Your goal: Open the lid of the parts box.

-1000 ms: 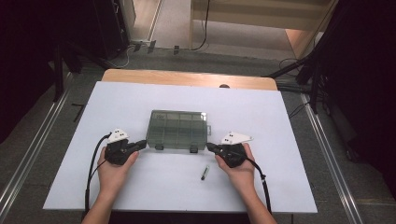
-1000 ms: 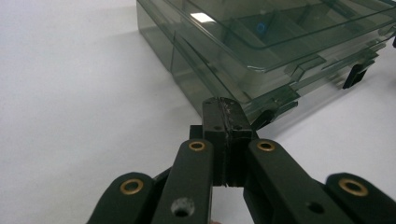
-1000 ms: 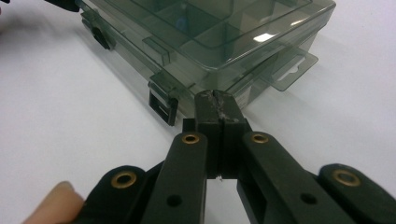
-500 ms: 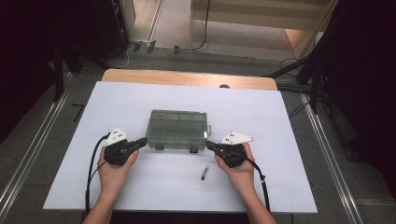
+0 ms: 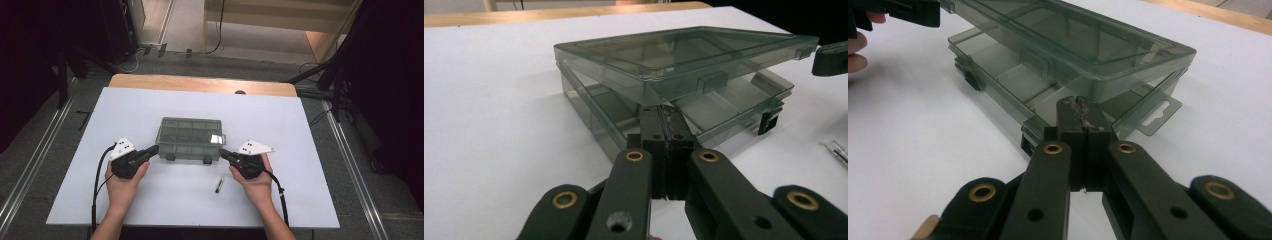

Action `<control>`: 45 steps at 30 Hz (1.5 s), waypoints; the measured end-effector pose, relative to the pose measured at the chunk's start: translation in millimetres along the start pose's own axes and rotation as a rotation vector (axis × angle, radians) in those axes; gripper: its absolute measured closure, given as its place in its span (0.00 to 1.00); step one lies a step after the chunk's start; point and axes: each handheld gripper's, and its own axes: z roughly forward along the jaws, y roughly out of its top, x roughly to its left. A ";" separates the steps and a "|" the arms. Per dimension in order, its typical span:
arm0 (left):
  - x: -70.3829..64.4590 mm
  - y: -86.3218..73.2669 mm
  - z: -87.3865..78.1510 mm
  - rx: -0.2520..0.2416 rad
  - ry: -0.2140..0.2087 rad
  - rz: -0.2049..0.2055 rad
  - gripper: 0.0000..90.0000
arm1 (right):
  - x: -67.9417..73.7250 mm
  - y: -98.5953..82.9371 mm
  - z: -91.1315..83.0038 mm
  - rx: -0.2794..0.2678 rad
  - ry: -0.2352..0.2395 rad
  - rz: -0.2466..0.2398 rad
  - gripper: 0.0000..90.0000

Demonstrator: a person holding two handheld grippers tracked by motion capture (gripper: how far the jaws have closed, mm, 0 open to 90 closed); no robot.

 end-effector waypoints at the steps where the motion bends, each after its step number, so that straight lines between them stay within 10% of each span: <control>1: -0.1 0.0 0.1 -0.009 -0.007 -0.004 1.00 | 0.1 0.3 -0.2 -0.005 -0.001 0.001 1.00; 45: -3.6 43.1 20.5 -0.190 0.024 -0.003 1.00 | -1.6 46.6 8.0 -0.107 -0.100 0.014 1.00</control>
